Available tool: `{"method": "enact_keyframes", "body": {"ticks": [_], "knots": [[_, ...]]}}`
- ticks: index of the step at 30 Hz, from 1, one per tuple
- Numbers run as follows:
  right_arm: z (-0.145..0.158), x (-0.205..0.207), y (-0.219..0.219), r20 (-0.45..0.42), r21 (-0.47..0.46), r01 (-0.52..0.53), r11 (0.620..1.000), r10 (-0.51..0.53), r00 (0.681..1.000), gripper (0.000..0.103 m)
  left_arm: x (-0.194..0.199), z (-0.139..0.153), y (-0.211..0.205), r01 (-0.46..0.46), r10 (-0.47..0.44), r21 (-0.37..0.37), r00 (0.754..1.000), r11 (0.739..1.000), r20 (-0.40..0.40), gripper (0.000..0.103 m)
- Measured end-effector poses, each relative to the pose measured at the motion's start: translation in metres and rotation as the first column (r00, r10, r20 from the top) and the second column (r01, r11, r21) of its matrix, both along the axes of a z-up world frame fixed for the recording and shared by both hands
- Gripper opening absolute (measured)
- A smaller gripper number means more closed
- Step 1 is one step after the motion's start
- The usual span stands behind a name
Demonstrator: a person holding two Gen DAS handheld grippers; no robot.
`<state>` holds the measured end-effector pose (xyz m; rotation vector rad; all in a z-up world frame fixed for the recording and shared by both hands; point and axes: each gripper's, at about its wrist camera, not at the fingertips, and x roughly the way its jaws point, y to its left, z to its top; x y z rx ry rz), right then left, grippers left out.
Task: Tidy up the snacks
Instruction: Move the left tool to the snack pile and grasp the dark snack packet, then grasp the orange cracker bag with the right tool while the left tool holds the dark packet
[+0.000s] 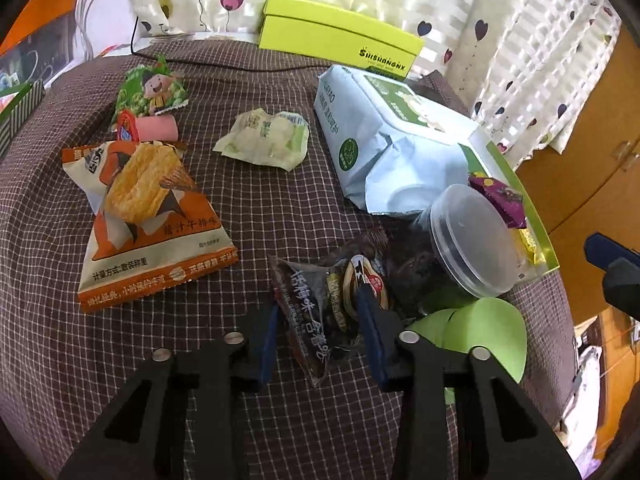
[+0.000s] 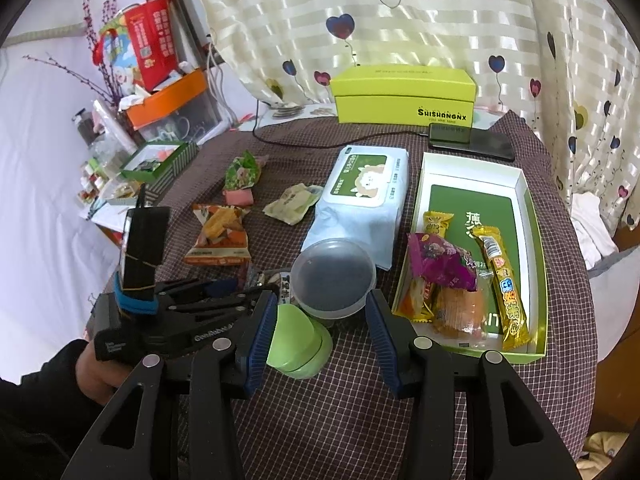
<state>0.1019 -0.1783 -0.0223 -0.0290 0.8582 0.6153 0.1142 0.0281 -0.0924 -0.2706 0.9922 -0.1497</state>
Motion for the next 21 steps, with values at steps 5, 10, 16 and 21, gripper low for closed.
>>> {"method": "enact_keyframes", "body": {"ticks": [5,10,16,21], "knots": [[0.0,0.001,0.001,0.002,0.002,0.004,1.0,-0.004,1.0,0.045,-0.01,0.007,0.014,-0.016,0.016,-0.027,1.0,1.0,0.022,0.028],[0.001,0.002,0.007,0.002,0.0,-0.003,1.0,0.003,1.0,0.045,-0.023,0.014,0.027,-0.04,0.042,-0.037,0.998,0.999,0.04,0.026],[0.005,0.003,0.022,0.01,-0.001,-0.029,1.0,0.029,1.0,0.045,-0.038,0.025,0.043,-0.071,0.074,-0.047,0.995,0.996,0.068,0.025],[0.004,0.009,0.045,0.003,-0.004,-0.058,0.998,0.058,0.998,0.045,-0.05,0.031,0.061,-0.105,0.11,-0.056,0.99,0.993,0.09,0.025]]}}
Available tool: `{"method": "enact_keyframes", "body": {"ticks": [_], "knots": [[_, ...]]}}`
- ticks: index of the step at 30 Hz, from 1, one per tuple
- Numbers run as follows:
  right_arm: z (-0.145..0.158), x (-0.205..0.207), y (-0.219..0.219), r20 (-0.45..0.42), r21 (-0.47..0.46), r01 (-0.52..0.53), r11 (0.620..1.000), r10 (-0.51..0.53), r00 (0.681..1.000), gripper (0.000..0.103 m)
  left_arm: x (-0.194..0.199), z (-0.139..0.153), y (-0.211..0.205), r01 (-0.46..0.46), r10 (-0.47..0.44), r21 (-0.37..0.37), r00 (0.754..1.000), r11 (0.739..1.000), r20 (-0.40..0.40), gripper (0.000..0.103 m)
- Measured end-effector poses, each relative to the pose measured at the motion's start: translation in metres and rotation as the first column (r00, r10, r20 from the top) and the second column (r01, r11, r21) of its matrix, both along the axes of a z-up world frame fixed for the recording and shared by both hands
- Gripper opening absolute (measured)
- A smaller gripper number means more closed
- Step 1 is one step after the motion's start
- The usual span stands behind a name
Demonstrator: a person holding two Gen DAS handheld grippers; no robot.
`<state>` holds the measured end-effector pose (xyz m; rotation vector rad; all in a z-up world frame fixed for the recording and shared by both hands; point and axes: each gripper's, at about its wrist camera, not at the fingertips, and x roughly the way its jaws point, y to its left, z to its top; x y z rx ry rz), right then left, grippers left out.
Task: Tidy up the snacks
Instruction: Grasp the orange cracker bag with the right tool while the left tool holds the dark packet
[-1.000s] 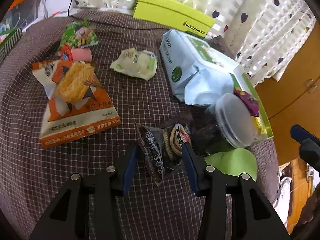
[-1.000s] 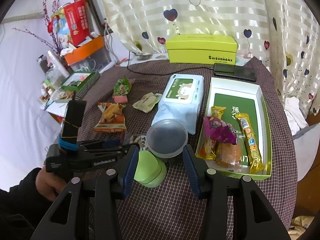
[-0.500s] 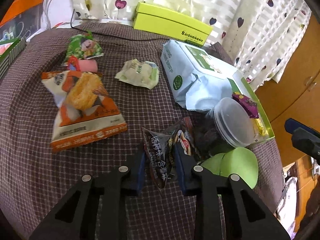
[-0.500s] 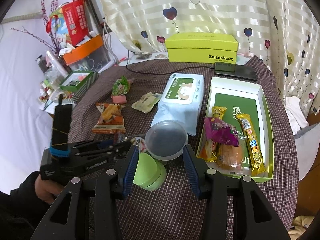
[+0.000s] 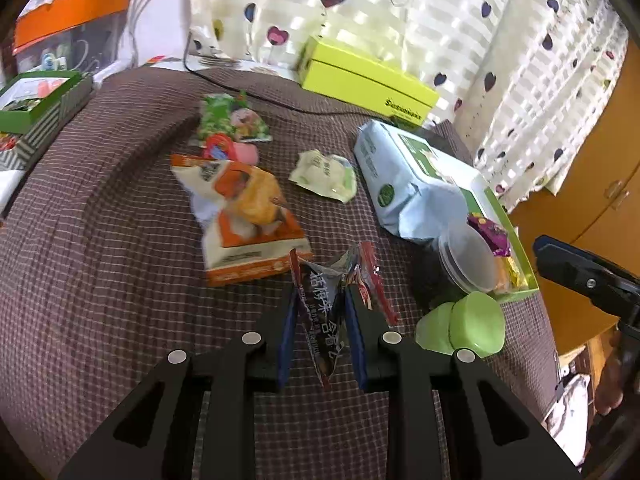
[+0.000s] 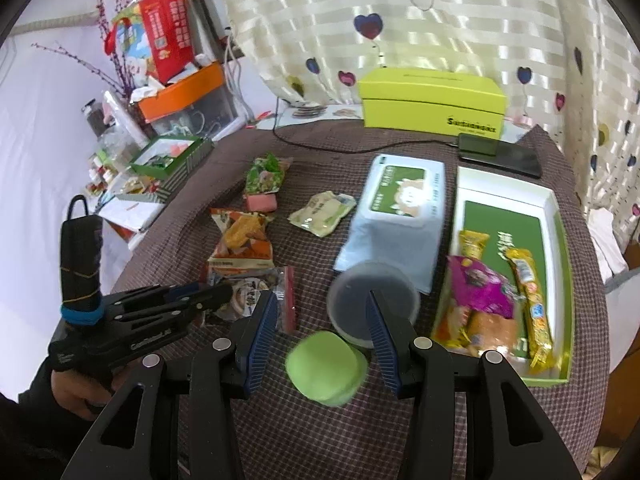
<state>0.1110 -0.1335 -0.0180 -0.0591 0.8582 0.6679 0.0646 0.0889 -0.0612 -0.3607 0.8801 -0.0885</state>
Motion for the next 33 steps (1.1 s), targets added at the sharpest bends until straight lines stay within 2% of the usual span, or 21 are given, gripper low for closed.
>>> {"method": "enact_keyframes", "body": {"ticks": [13,15,19,28,33], "knots": [[-0.013,0.025,0.085,-0.05,-0.004,-0.113,0.994,0.112,0.992,0.046,-0.026,0.018,0.058,-0.129,0.13,-0.026,0.989,0.991,0.072,0.025],[-0.017,0.029,0.099,-0.053,-0.004,-0.132,0.991,0.132,0.99,0.054,-0.031,0.019,0.069,-0.152,0.154,-0.028,0.985,0.988,0.079,0.025],[-0.029,0.04,0.127,-0.076,-0.009,-0.158,0.987,0.157,0.985,0.058,-0.038,0.017,0.089,-0.194,0.197,-0.037,0.977,0.98,0.079,0.025],[-0.064,0.073,0.171,-0.158,-0.053,-0.151,0.987,0.141,0.977,0.06,-0.045,0.009,0.112,-0.237,0.24,-0.058,0.968,0.97,0.07,0.025],[-0.079,0.082,0.184,-0.171,-0.103,-0.14,0.985,0.121,0.978,0.064,-0.046,0.005,0.12,-0.248,0.252,-0.065,0.966,0.967,0.063,0.025]]}}
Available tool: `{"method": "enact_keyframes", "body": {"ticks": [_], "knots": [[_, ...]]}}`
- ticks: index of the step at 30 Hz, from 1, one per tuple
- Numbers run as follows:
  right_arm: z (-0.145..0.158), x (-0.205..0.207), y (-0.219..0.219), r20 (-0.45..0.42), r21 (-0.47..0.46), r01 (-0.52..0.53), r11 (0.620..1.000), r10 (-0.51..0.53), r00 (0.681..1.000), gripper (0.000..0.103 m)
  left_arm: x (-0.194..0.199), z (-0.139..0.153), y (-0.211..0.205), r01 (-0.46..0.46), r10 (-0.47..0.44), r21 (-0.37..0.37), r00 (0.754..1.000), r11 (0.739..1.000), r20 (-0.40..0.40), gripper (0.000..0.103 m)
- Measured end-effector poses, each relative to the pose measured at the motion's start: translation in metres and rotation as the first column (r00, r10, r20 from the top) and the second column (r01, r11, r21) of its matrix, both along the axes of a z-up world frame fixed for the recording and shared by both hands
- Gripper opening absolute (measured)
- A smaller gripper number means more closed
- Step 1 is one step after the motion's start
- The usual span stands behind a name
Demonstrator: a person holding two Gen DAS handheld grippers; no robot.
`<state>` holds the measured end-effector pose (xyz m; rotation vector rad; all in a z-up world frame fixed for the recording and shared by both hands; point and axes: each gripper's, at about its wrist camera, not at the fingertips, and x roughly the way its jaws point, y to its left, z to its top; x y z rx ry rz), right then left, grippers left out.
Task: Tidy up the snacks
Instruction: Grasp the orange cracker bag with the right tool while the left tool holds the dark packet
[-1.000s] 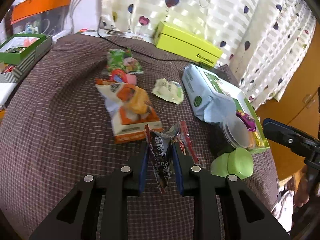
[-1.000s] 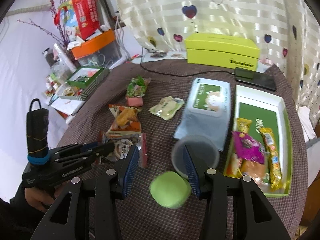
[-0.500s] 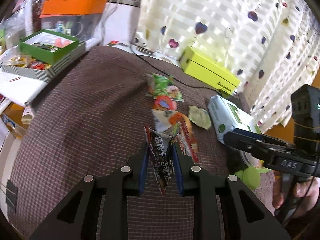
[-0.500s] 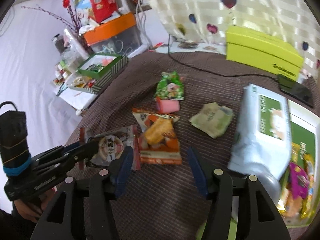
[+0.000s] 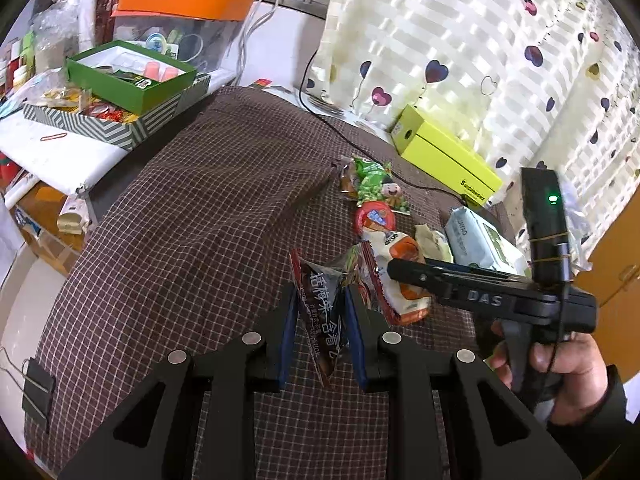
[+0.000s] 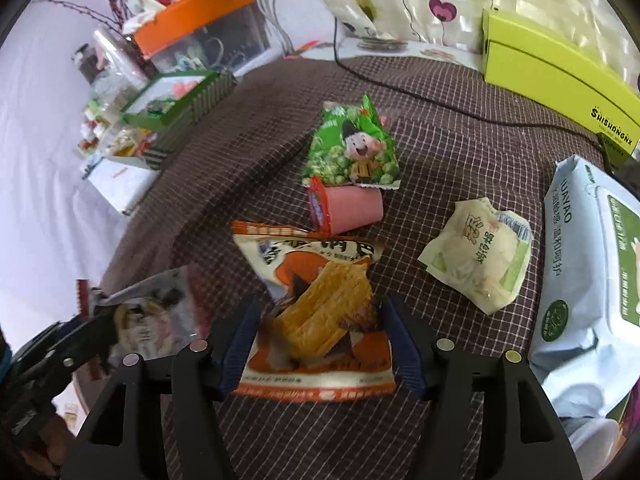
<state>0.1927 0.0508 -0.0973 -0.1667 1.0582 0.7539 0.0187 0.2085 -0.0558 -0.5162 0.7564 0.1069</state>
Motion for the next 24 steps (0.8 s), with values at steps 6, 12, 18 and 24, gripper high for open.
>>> {"method": "enact_keyframes", "body": {"ticks": [6,12,18,24], "knots": [[-0.006,0.004,0.003,-0.02,-0.039,0.026,0.999,-0.027,0.999,0.052,0.0,-0.003,0.001,0.004,-0.004,-0.008,1.0,1.0,-0.005,0.025],[0.0,-0.006,-0.004,0.014,-0.043,0.018,0.999,-0.018,1.0,0.041,-0.002,0.001,-0.003,0.006,-0.006,-0.004,1.0,1.0,0.0,0.025],[0.019,-0.02,-0.017,0.036,0.005,0.021,1.0,-0.022,0.999,0.041,-0.006,0.01,-0.01,0.013,-0.013,0.007,1.0,1.0,0.01,0.025],[0.049,-0.041,-0.041,0.078,0.065,0.028,0.997,-0.034,0.996,0.041,-0.008,0.023,-0.022,0.031,-0.031,0.023,0.999,0.999,0.031,0.025]]}}
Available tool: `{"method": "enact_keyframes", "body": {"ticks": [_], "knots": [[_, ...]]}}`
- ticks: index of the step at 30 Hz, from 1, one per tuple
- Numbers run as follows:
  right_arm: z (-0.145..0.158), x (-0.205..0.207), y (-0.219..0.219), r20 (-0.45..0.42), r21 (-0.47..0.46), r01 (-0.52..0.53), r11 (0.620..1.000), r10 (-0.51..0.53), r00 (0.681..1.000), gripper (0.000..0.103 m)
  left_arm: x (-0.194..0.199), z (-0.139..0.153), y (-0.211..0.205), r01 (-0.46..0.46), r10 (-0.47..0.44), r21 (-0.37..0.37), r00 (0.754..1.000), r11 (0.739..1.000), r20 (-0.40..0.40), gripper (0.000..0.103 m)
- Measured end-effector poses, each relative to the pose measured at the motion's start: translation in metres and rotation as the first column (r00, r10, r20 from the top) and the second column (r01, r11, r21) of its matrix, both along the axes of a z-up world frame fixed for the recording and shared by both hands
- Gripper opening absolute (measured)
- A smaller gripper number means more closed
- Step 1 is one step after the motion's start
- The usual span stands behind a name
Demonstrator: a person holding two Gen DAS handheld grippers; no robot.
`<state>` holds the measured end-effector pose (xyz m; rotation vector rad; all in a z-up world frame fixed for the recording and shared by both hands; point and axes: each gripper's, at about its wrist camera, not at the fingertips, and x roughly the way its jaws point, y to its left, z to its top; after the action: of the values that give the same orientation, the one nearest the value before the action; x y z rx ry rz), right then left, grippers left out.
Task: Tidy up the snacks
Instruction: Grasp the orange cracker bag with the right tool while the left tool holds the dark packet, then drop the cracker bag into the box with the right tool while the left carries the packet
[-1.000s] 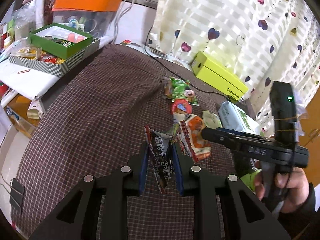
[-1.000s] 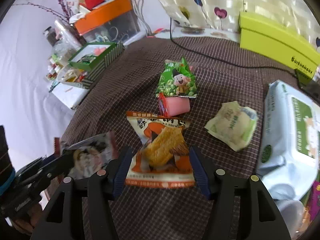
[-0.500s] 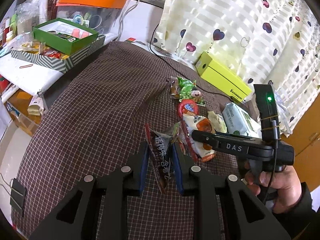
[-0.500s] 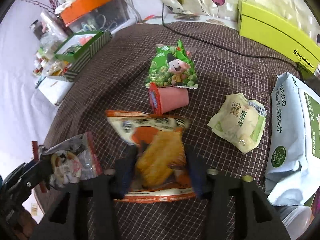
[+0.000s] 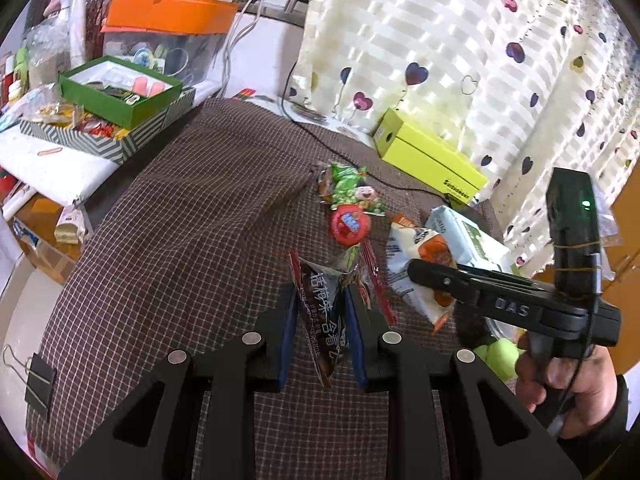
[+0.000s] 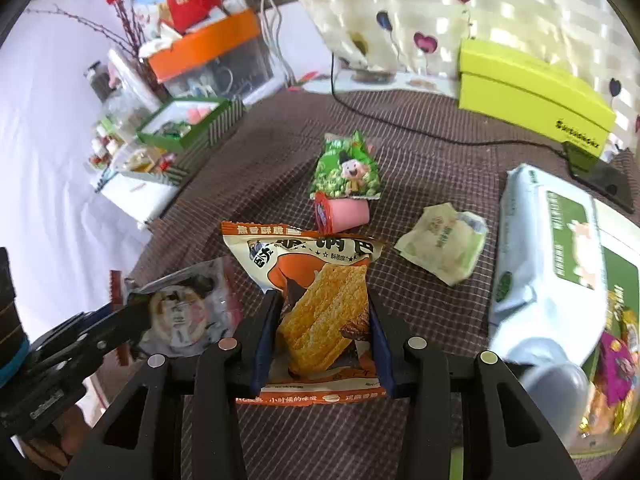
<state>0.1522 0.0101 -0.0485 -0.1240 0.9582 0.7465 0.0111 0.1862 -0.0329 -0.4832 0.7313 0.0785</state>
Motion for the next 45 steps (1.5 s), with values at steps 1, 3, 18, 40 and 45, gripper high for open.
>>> {"method": "enact_keyframes", "body": {"ticks": [1,3,18,40,45], "knots": [[0.003,-0.002,-0.003,0.005,0.005,0.002,1.0,-0.002,1.0,0.041,0.0,0.003,-0.003,0.006,-0.006,0.003,1.0,1.0,0.005,0.025],[0.012,-0.01,-0.014,0.02,0.019,0.008,1.0,-0.009,1.0,0.041,0.0,0.007,-0.008,0.017,-0.017,0.008,1.0,1.0,0.013,0.025],[0.047,-0.04,-0.087,0.086,0.089,0.1,0.991,-0.108,0.99,0.041,0.005,0.043,-0.06,0.13,-0.134,0.048,0.988,0.99,0.072,0.025],[0.052,-0.039,-0.16,0.106,0.12,0.218,0.969,-0.231,0.967,0.041,0.032,0.063,-0.127,0.277,-0.284,0.088,0.955,0.957,0.084,0.025],[0.048,-0.033,-0.185,0.095,0.121,0.268,0.956,-0.28,0.955,0.041,0.042,0.061,-0.142,0.313,-0.32,0.093,0.944,0.945,0.074,0.025]]}}
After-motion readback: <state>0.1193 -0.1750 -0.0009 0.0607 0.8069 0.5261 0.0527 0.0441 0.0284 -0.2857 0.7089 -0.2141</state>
